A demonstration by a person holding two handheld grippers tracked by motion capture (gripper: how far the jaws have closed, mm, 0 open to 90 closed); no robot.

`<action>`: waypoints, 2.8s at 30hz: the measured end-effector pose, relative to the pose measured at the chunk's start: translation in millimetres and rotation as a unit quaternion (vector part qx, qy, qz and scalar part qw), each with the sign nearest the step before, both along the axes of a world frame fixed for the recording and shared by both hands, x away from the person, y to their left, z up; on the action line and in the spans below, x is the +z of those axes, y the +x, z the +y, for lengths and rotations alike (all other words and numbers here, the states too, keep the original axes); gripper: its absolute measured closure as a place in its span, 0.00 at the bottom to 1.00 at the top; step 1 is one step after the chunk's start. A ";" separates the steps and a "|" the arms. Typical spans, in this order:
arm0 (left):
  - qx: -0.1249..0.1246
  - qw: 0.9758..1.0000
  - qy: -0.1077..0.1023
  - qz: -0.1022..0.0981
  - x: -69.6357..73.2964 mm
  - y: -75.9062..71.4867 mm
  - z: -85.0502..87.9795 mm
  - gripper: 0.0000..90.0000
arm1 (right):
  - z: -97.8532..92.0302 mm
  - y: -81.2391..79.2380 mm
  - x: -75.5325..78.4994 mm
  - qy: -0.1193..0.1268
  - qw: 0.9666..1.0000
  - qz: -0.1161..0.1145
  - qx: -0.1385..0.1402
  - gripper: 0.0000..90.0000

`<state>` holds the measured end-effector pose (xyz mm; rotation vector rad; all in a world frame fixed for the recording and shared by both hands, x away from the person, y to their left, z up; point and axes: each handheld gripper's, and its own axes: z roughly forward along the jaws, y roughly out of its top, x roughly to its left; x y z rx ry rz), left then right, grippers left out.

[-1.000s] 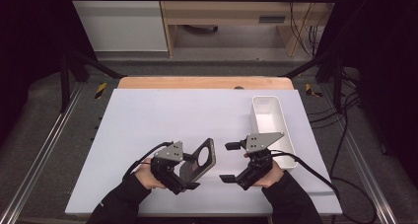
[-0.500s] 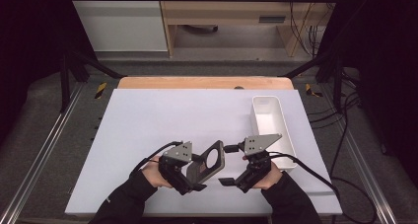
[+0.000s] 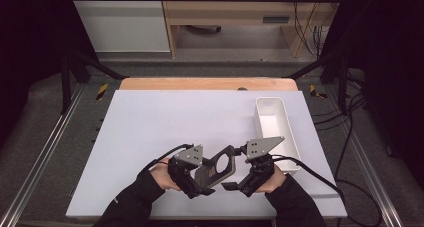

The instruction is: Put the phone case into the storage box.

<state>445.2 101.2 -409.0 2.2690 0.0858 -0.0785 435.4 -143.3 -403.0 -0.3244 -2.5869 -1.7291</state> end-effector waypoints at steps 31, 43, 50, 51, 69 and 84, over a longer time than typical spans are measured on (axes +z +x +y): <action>-0.024 1.000 -0.009 0.005 -3.7 -0.2 -19.4 0.13 | 2.7 -0.9 -2.8 0.007 1.000 0.004 0.016 0.01; -0.029 1.000 -0.009 0.002 -4.7 -1.3 -22.9 0.13 | 3.2 -2.2 -3.7 0.003 1.000 0.002 0.023 0.06; -0.028 1.000 -0.012 0.000 -4.8 -1.1 -23.2 0.13 | 2.2 -2.1 -3.0 0.005 1.000 -0.002 0.030 0.12; -0.028 1.000 -0.011 0.001 -4.8 -1.0 -23.3 0.13 | 2.1 -2.0 -2.9 0.006 1.000 -0.001 0.030 0.12; -0.026 1.000 -0.011 -0.003 -6.5 -1.2 -24.3 0.13 | 1.4 -1.3 -2.4 -0.003 0.999 0.001 0.033 0.13; 0.003 1.000 0.000 -0.021 -1.3 -3.5 -12.6 0.04 | -3.1 -0.8 2.1 -0.005 1.000 0.001 0.025 0.13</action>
